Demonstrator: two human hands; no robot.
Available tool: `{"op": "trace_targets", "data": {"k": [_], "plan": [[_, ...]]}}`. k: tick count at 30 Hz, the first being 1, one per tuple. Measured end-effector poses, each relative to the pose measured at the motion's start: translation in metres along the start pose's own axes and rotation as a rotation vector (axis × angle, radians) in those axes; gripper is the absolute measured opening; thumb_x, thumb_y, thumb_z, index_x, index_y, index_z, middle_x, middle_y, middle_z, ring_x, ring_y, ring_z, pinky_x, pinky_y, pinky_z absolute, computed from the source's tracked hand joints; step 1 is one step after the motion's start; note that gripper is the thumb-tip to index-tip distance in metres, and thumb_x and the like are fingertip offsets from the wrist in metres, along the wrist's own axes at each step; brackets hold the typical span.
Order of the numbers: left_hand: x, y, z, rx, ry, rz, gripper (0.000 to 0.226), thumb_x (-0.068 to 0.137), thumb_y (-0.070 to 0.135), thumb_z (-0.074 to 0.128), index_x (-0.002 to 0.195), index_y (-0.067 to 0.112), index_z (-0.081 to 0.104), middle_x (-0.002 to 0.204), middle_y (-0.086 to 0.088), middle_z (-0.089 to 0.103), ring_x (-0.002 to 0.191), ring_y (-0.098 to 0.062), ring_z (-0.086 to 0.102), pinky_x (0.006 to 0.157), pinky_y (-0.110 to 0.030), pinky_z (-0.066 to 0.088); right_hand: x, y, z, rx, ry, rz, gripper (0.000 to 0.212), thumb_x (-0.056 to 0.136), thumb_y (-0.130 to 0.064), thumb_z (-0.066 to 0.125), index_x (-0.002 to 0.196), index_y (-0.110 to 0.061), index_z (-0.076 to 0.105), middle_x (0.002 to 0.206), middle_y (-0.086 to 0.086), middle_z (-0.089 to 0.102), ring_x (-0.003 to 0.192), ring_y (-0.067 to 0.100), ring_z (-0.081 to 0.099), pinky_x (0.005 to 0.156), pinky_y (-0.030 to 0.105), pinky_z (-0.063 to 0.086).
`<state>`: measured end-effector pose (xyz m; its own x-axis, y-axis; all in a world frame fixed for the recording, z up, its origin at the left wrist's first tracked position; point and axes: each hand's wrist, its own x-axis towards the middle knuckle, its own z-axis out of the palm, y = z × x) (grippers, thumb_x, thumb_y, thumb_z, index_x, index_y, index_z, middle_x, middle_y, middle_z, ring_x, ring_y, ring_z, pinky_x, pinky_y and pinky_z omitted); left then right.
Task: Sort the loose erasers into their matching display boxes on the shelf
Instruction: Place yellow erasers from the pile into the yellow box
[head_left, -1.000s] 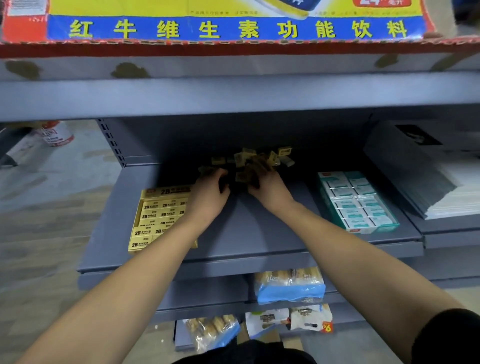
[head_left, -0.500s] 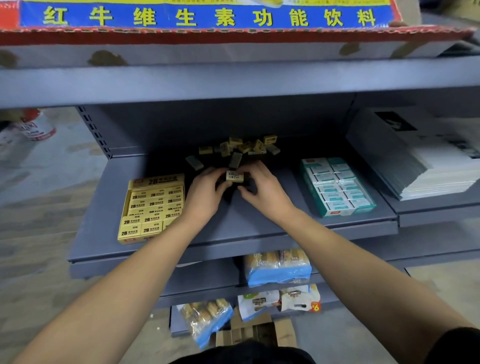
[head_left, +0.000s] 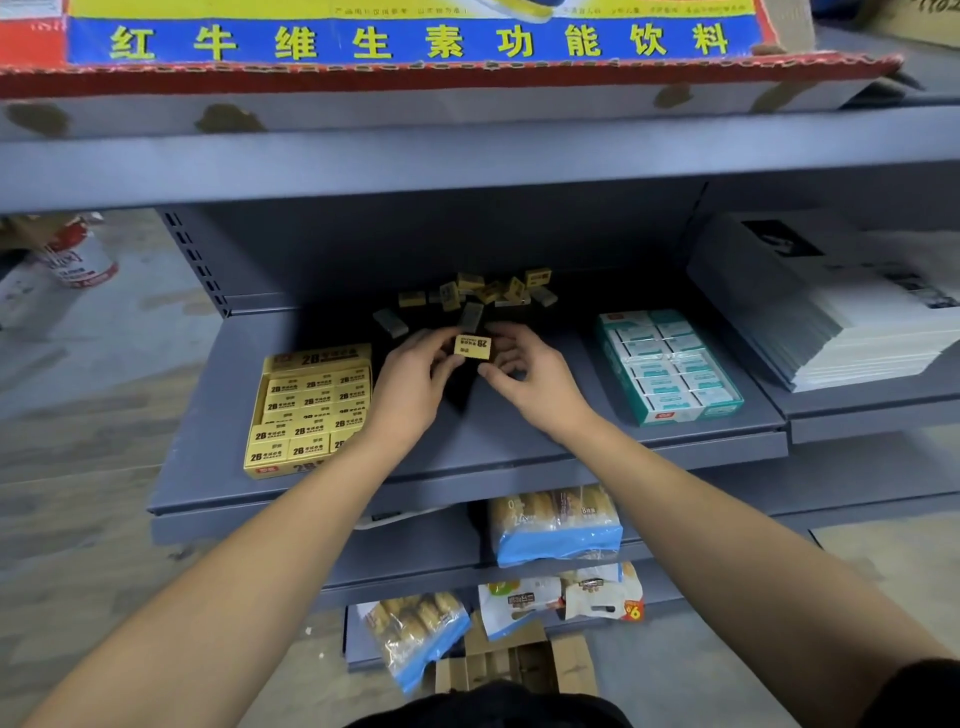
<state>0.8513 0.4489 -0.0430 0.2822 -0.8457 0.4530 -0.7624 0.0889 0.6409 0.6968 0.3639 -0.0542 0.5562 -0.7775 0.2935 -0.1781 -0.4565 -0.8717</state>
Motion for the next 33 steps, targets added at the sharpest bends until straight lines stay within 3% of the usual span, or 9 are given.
{"op": "trace_targets", "data": {"k": [5, 9, 12, 15, 17, 20, 24, 29, 33], "plan": [[-0.005, 0.004, 0.003, -0.02, 0.013, -0.048, 0.028, 0.083, 0.017, 0.073, 0.11, 0.016, 0.066, 0.095, 0.005, 0.066, 0.081, -0.002, 0.059, 0.074, -0.015, 0.049, 0.003, -0.007, 0.001, 0.341, 0.018, 0.248, 0.012, 0.092, -0.012, 0.062, 0.104, -0.014, 0.061, 0.097, 0.011, 0.069, 0.091, 0.017, 0.067, 0.087, 0.031, 0.055], [-0.007, 0.007, 0.005, -0.021, -0.054, -0.016, 0.031, 0.083, 0.017, 0.074, 0.112, 0.016, 0.065, 0.096, 0.005, 0.067, 0.083, -0.003, 0.061, 0.079, -0.022, 0.052, 0.005, -0.012, -0.003, 0.558, 0.048, 0.319, 0.023, 0.095, -0.007, 0.056, 0.117, -0.008, 0.06, 0.114, 0.021, 0.062, 0.106, 0.03, 0.064, 0.085, 0.04, 0.057], [-0.006, 0.009, 0.004, -0.007, -0.025, -0.014, 0.042, 0.084, 0.016, 0.072, 0.125, 0.016, 0.06, 0.105, 0.003, 0.065, 0.085, -0.006, 0.061, 0.08, -0.024, 0.051, 0.004, -0.017, -0.008, 0.422, 0.068, 0.228, 0.033, 0.09, -0.008, 0.065, 0.122, -0.007, 0.058, 0.101, 0.009, 0.068, 0.092, 0.015, 0.068, 0.073, 0.025, 0.055], [-0.006, 0.011, 0.003, 0.017, -0.033, 0.034, 0.044, 0.086, 0.015, 0.071, 0.128, 0.018, 0.059, 0.108, 0.002, 0.062, 0.087, -0.009, 0.059, 0.08, -0.027, 0.051, 0.002, -0.02, -0.01, 0.315, 0.063, 0.149, 0.021, 0.086, -0.01, 0.07, 0.106, -0.009, 0.064, 0.09, 0.003, 0.07, 0.079, 0.006, 0.066, 0.071, 0.022, 0.052], [-0.006, 0.012, 0.002, 0.025, -0.019, 0.049, 0.036, 0.086, 0.012, 0.07, 0.122, 0.016, 0.064, 0.104, 0.001, 0.063, 0.087, -0.01, 0.059, 0.079, -0.032, 0.053, 0.0, -0.02, -0.01, 0.219, 0.054, 0.085, 0.018, 0.084, -0.015, 0.073, 0.102, -0.012, 0.068, 0.096, 0.003, 0.07, 0.085, 0.009, 0.065, 0.077, 0.026, 0.054], [-0.007, 0.012, -0.001, 0.024, 0.041, 0.008, 0.032, 0.087, 0.011, 0.068, 0.119, 0.012, 0.065, 0.102, -0.001, 0.063, 0.087, -0.012, 0.061, 0.08, -0.033, 0.054, -0.004, -0.017, -0.01, 0.014, 0.041, -0.122, 0.03, 0.083, -0.014, 0.074, 0.112, -0.014, 0.064, 0.112, 0.002, 0.064, 0.098, 0.01, 0.064, 0.085, 0.024, 0.054], [-0.01, 0.01, -0.008, 0.033, 0.062, -0.002, 0.033, 0.088, 0.011, 0.067, 0.121, 0.011, 0.064, 0.104, -0.002, 0.064, 0.088, -0.014, 0.062, 0.082, -0.032, 0.053, -0.003, -0.017, -0.007, -0.227, 0.073, -0.361, 0.022, 0.085, -0.008, 0.07, 0.107, -0.007, 0.068, 0.106, 0.003, 0.065, 0.097, 0.01, 0.063, 0.087, 0.023, 0.052], [-0.019, -0.005, -0.029, 0.057, 0.118, -0.096, 0.04, 0.085, 0.012, 0.07, 0.123, 0.019, 0.061, 0.104, 0.002, 0.064, 0.084, -0.009, 0.061, 0.079, -0.03, 0.052, 0.004, -0.029, 0.01, -0.255, 0.101, -0.408, 0.014, 0.086, -0.013, 0.072, 0.098, -0.008, 0.071, 0.1, 0.002, 0.068, 0.097, 0.009, 0.062, 0.087, 0.016, 0.046], [-0.035, -0.027, -0.065, 0.094, 0.236, -0.213, 0.035, 0.086, 0.009, 0.064, 0.12, 0.018, 0.06, 0.106, -0.001, 0.067, 0.092, -0.014, 0.064, 0.086, -0.033, 0.052, 0.01, -0.04, 0.043, -0.213, 0.018, -0.397, 0.011, 0.086, -0.016, 0.071, 0.097, -0.011, 0.071, 0.1, -0.001, 0.068, 0.098, 0.01, 0.062, 0.087, 0.022, 0.048]]}}
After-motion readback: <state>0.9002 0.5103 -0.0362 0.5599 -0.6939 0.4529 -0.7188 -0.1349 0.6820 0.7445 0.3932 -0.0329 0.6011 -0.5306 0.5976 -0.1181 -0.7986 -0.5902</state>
